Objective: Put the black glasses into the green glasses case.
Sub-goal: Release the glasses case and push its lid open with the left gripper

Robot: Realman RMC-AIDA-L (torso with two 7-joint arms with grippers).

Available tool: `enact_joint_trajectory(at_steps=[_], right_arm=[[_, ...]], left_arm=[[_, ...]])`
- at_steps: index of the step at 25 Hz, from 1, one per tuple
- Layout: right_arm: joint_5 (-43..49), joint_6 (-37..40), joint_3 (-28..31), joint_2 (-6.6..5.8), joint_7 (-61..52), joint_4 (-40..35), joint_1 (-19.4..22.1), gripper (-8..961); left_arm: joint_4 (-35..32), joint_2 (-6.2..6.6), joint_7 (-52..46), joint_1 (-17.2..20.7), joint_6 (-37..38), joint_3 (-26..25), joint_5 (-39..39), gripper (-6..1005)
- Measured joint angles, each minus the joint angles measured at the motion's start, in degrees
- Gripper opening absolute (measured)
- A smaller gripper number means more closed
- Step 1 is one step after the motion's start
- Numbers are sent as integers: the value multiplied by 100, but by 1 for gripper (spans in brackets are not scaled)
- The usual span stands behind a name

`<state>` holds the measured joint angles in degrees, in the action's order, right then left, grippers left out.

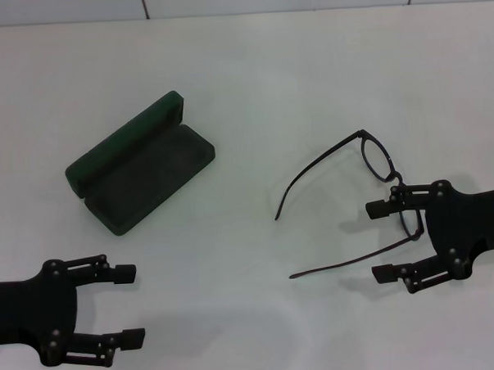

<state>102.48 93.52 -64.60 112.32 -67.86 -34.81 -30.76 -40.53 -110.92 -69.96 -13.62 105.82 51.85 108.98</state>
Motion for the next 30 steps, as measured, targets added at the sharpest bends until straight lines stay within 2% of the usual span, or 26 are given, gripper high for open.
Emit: enact_joint_trajectory(at_steps=[11,19,23,26,29,30], right_arm=[[0,-1,0,0,0,0,0,870],[0,14,2,0,-56,1,0,870],[0,22,8,0,-58,1,0,870],[0,33,3,0,-60,1,6,870],[0,39,0,0,-61,1,12,870],[0,40,0,0,-61,1,12,870]], left_arm=[[19,0,-12,0,-5,-18,1,873],[-72,-53,-674,-108,-9,-444,-16,872],[-452,-52,-1834,-283,-94,-660,-5,871],[-810,36,-2628,-493,-256,-665,107,871],[-1301,87,-3338,-813,-393,-669,523,870],[-1639,121,-3864,-1156,-430,-670,928,870]])
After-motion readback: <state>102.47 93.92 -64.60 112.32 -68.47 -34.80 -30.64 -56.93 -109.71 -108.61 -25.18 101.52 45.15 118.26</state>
